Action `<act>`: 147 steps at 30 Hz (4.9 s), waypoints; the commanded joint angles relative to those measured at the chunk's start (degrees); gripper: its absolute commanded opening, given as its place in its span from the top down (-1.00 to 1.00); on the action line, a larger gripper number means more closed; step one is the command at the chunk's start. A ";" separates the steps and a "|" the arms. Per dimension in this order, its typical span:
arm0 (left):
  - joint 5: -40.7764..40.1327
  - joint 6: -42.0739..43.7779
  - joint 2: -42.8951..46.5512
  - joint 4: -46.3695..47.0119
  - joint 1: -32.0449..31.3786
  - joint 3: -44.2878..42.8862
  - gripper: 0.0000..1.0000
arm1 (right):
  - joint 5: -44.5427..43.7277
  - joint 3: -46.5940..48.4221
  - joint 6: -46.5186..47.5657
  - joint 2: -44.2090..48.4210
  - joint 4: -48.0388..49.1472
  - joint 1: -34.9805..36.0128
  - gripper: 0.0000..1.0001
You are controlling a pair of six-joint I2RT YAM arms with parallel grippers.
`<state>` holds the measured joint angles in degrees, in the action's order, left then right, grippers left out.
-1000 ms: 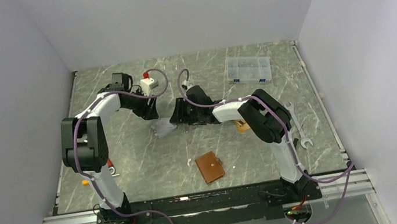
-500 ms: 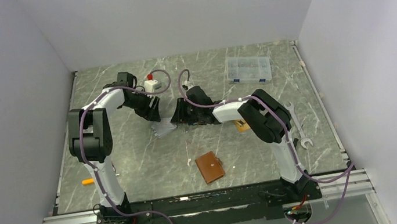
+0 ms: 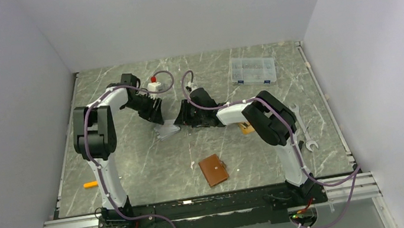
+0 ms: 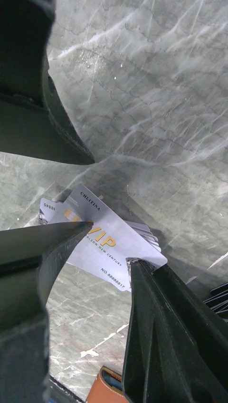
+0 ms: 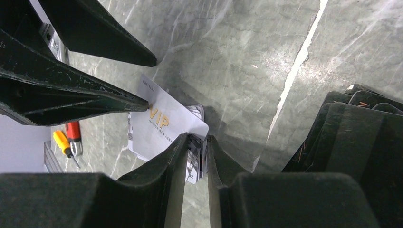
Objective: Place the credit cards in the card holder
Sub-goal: Pick up the credit card from the center of the board.
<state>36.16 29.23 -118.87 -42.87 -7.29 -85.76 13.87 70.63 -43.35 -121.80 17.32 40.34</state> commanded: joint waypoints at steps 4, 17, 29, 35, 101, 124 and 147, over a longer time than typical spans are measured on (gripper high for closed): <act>5.87 -0.44 -0.17 -2.50 0.61 -1.83 0.09 | -3.19 -1.46 1.77 -0.83 -4.87 0.01 0.58; 10.38 -1.72 0.80 -4.22 1.05 -3.30 0.69 | -3.22 -1.38 2.13 -0.94 -5.75 0.44 0.63; 20.29 -1.85 0.78 -9.45 1.14 -5.95 1.00 | -1.65 -3.54 0.90 0.64 -1.86 0.45 0.34; 23.58 1.20 0.17 -14.23 1.22 -7.32 1.00 | 2.67 -7.34 0.76 5.12 5.63 -0.75 -0.18; 39.54 -1.58 26.41 -15.34 3.81 2.58 -0.57 | 18.41 -2.84 23.81 33.20 -18.16 -2.20 1.00; 23.78 -10.17 50.90 -0.52 10.89 19.63 -0.99 | -3.22 4.15 22.56 37.92 -32.18 4.04 1.00; 32.18 -59.09 53.23 53.55 7.69 41.29 -0.78 | -9.28 -2.18 7.14 37.93 -9.79 7.94 1.00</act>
<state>65.32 -19.03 -65.43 -4.89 0.40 -46.13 7.27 70.35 -32.53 -88.03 -0.78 47.97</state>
